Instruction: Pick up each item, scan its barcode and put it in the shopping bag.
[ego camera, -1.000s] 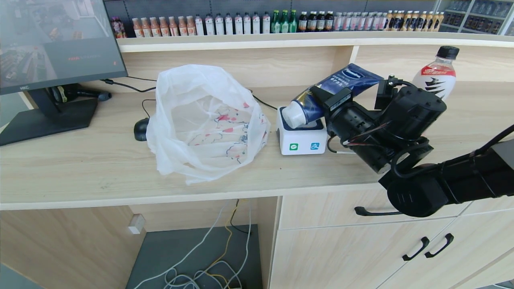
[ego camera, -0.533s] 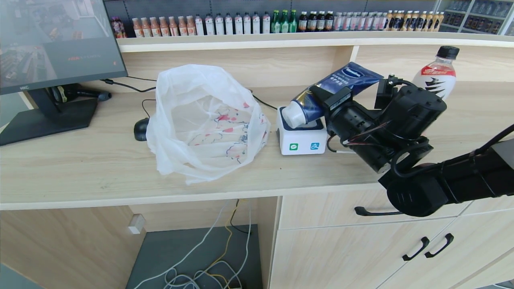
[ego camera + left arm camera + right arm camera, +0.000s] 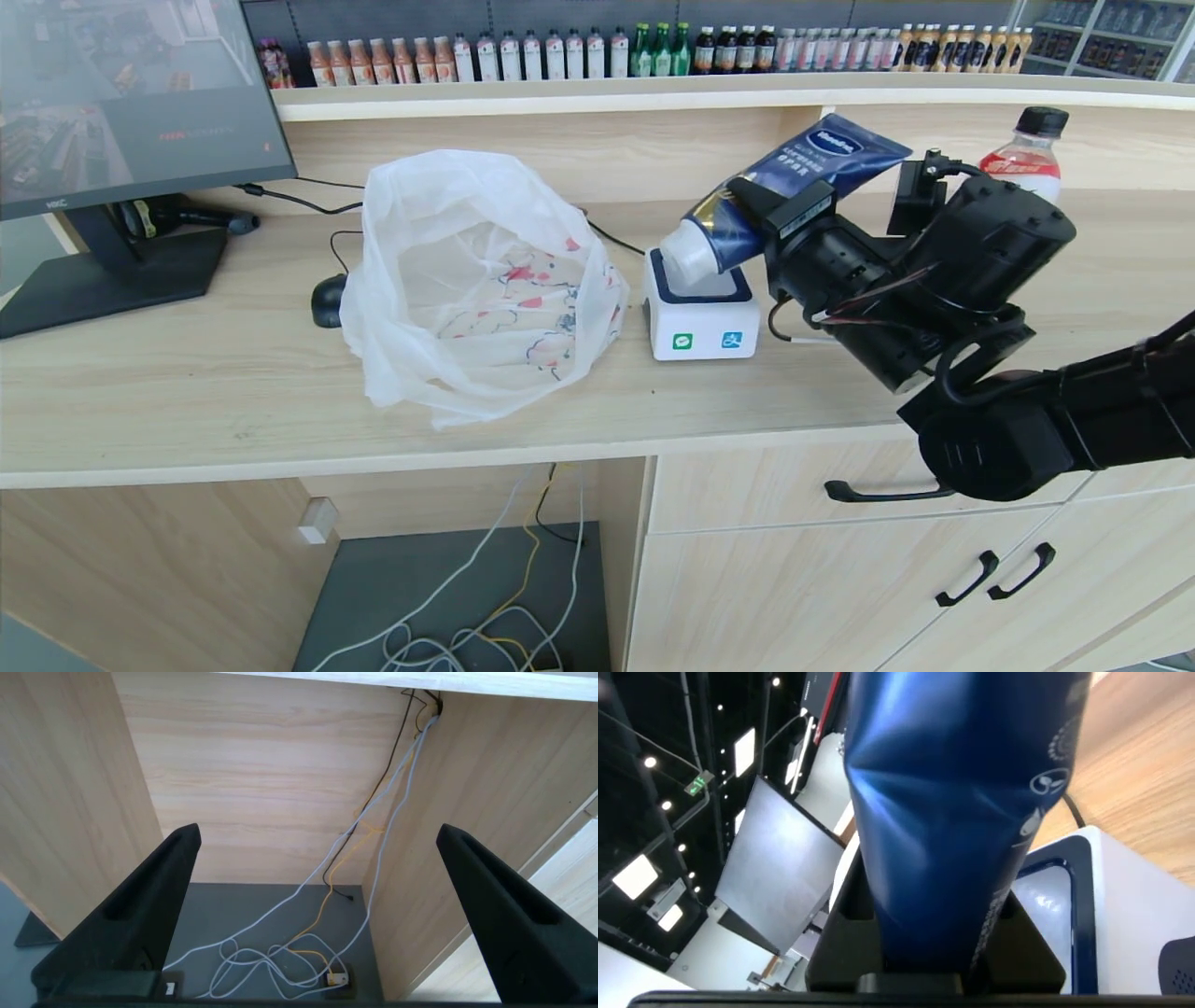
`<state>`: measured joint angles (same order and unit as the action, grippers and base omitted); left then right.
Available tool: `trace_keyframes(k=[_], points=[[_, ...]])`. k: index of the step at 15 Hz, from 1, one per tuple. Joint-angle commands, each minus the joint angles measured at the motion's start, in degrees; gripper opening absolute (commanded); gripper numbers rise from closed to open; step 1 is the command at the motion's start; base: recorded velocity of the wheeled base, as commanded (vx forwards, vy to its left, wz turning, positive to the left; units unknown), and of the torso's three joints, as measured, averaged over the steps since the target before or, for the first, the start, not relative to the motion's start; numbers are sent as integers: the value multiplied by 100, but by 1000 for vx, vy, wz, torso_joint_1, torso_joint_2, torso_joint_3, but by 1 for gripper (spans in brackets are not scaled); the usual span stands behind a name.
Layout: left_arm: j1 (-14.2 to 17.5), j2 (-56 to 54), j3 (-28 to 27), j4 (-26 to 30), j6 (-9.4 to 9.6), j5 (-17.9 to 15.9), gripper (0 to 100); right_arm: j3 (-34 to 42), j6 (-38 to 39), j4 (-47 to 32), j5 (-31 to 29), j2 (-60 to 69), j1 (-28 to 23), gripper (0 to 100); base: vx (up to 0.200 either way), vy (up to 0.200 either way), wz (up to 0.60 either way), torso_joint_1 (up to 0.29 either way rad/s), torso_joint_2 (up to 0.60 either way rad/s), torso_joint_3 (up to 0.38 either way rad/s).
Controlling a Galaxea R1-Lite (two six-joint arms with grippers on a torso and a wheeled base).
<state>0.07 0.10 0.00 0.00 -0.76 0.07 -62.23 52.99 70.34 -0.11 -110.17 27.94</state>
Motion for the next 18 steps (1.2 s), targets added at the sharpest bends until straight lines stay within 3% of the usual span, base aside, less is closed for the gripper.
trace_keyframes(k=[1, 4, 7, 9, 11, 18], points=[[1, -1, 0, 0, -4, 1, 100, 124, -140, 15, 2, 294, 27, 0, 0, 0, 0, 0, 0, 0], [1, -1, 0, 0, -4, 1, 100, 458, -580, 41, -33, 575, 273, 0, 0, 0, 0, 0, 0, 0], [-7, -1, 0, 0, -4, 1, 100, 686, -1045, 68, -552, 953, 669, 0, 0, 0, 0, 0, 0, 0], [1, -1, 0, 0, -4, 1, 100, 765, -1678, 68, -842, 1190, 889, 0, 0, 0, 0, 0, 0, 0], [1, -1, 0, 0, -4, 1, 100, 1328, -2487, 94, -868, 1542, 1056, 0, 0, 0, 0, 0, 0, 0], [1, -1, 0, 0, -4, 1, 100, 3270, -4675, 1650, -850, 1823, 1082, 0, 0, 0, 0, 0, 0, 0]])
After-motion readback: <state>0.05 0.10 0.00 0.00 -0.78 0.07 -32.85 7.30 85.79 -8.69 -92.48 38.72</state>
